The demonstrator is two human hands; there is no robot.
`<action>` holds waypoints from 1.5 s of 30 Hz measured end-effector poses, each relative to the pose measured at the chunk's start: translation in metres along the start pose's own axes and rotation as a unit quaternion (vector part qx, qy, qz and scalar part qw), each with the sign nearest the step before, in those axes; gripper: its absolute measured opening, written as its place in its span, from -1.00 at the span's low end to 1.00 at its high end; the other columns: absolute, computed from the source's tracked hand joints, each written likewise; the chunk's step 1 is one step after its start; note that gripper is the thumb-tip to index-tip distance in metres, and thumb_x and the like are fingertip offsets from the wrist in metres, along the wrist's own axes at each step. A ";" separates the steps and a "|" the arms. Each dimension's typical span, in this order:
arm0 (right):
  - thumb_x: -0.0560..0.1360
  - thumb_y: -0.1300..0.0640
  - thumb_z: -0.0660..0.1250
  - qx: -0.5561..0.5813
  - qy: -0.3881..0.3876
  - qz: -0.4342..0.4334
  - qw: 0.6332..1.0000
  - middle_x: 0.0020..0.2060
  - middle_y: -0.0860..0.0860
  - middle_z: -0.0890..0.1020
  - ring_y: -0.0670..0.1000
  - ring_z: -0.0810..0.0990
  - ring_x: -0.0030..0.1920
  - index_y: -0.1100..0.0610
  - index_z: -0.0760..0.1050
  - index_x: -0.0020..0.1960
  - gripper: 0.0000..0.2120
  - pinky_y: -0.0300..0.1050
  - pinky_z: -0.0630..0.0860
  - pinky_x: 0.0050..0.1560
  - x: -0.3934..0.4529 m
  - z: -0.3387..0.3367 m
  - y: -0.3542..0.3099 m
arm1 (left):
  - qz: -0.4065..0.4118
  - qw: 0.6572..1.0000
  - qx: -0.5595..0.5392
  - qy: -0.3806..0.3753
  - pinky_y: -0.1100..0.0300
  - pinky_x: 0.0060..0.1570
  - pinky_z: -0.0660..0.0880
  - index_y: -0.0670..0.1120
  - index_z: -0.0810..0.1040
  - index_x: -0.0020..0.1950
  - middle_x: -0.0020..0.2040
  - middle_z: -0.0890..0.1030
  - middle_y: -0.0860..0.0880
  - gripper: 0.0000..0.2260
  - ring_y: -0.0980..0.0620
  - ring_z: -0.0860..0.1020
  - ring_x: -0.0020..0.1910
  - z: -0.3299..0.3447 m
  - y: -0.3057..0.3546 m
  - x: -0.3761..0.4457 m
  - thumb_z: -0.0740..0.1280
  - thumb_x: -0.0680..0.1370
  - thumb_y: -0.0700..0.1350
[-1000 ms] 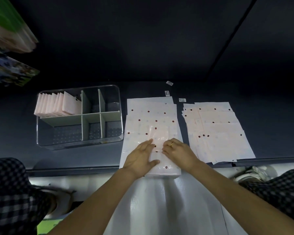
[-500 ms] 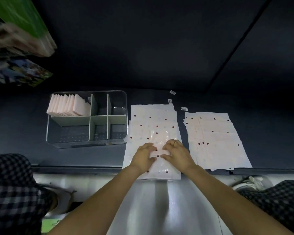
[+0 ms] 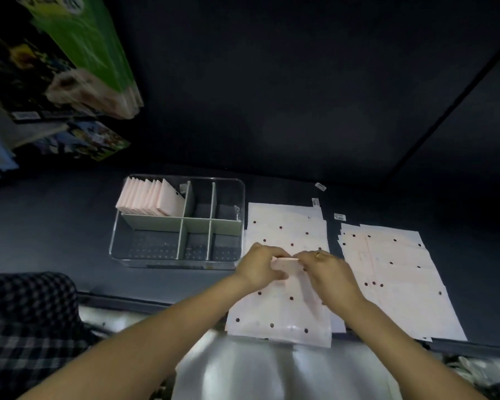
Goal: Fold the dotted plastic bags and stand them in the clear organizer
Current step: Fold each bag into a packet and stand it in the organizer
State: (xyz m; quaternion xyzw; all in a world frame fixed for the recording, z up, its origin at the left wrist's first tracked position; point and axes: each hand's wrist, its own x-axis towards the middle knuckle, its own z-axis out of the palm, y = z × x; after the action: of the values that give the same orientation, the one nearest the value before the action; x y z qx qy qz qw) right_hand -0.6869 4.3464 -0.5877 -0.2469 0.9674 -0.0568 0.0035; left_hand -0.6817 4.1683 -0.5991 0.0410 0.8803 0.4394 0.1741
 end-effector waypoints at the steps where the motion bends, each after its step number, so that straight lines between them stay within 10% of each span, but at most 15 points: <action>1: 0.48 0.27 0.25 0.019 0.023 -0.002 1.000 -0.14 0.02 0.65 0.07 0.59 -0.12 0.04 0.53 0.15 -0.71 -0.09 0.47 -0.28 0.006 -0.016 -0.008 | 0.010 0.999 0.027 0.021 0.19 0.00 0.40 -0.06 0.63 0.03 -0.03 0.63 -0.05 -0.84 0.00 0.45 0.04 -0.016 0.002 -0.001 0.43 0.45 -0.15; 4: 0.56 0.17 0.25 0.160 0.069 0.014 0.985 -0.37 -0.02 0.58 0.03 0.51 -0.35 0.08 0.56 -0.02 -0.89 -0.09 0.42 -0.32 0.030 -0.056 -0.033 | 0.043 0.989 0.131 0.059 0.09 -0.20 0.43 -0.15 0.59 -0.22 -0.24 0.61 -0.14 -0.83 -0.10 0.55 -0.16 -0.075 0.005 -0.005 0.37 0.51 -0.09; 12: 0.57 0.26 0.22 0.464 0.050 0.118 0.876 -0.08 0.09 0.65 -0.02 0.65 -0.10 0.22 0.55 -0.04 -0.87 -0.40 0.56 -0.29 0.119 -0.073 -0.121 | -0.071 0.917 0.348 0.180 0.06 0.07 0.45 0.07 0.58 0.17 0.18 0.56 -0.03 -0.79 -0.08 0.44 0.21 -0.209 -0.068 -0.029 0.22 0.59 -0.02; 18: 0.55 0.28 0.18 0.366 0.002 0.136 0.921 0.02 0.16 0.64 0.12 0.64 -0.02 0.26 0.52 0.09 -0.82 -0.05 0.64 -0.15 0.176 -0.045 -0.171 | -0.114 0.917 0.352 0.147 0.08 0.06 0.45 0.07 0.56 0.21 0.18 0.48 -0.03 -0.74 -0.05 0.37 0.21 -0.206 -0.104 -0.034 0.14 0.61 -0.02; 27: 0.50 0.31 0.14 0.144 -0.043 0.099 0.984 0.02 0.23 0.58 0.24 0.57 0.01 0.28 0.44 0.07 -0.81 -0.05 0.44 -0.20 0.217 -0.028 -0.216 | -0.050 0.939 0.243 0.239 0.09 0.09 0.42 -0.13 0.62 0.07 0.08 0.55 -0.06 -0.73 -0.04 0.37 0.17 -0.205 -0.111 -0.030 0.12 0.61 -0.14; 36: 0.61 0.13 0.11 0.217 -0.167 0.158 0.949 0.10 0.22 0.59 0.19 0.57 0.10 0.28 0.52 0.14 -0.70 -0.09 0.46 0.00 0.241 0.002 -0.234 | -0.042 0.940 0.163 0.296 0.07 -0.12 0.47 -0.11 0.58 0.13 0.05 0.55 -0.09 -0.80 -0.06 0.49 0.03 -0.201 -0.122 -0.039 0.21 0.58 -0.17; 45: 0.61 0.11 0.16 0.476 -0.106 0.103 0.867 -0.08 0.22 0.65 0.16 0.62 -0.03 0.23 0.61 -0.03 -0.71 0.13 0.51 0.17 0.198 -0.002 -0.200 | 0.008 0.904 0.249 0.349 -0.08 -0.02 0.45 -0.16 0.54 0.17 0.15 0.50 -0.15 -0.78 -0.18 0.45 0.09 -0.181 -0.100 -0.047 0.28 0.54 -0.19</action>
State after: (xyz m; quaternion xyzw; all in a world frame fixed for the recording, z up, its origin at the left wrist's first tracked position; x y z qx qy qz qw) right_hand -0.7651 4.0773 -0.5594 -0.1187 0.8365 -0.4836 0.2288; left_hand -0.6915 3.9593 -0.5652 -0.0660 0.9651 0.1940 -0.1631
